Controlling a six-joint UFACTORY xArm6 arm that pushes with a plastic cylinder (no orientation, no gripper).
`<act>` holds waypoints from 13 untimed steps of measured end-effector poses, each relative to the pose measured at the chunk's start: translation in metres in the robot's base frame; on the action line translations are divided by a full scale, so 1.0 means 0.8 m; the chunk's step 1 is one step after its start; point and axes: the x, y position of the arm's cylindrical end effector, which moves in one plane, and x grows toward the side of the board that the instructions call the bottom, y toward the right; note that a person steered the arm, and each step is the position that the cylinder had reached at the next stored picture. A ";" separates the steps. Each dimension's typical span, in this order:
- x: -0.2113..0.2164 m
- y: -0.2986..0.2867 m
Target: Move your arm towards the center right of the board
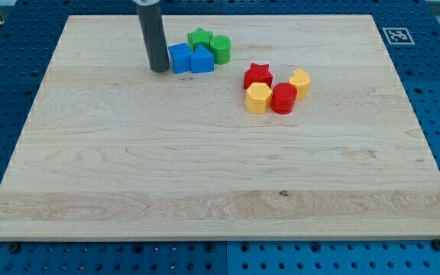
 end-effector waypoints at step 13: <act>0.113 0.472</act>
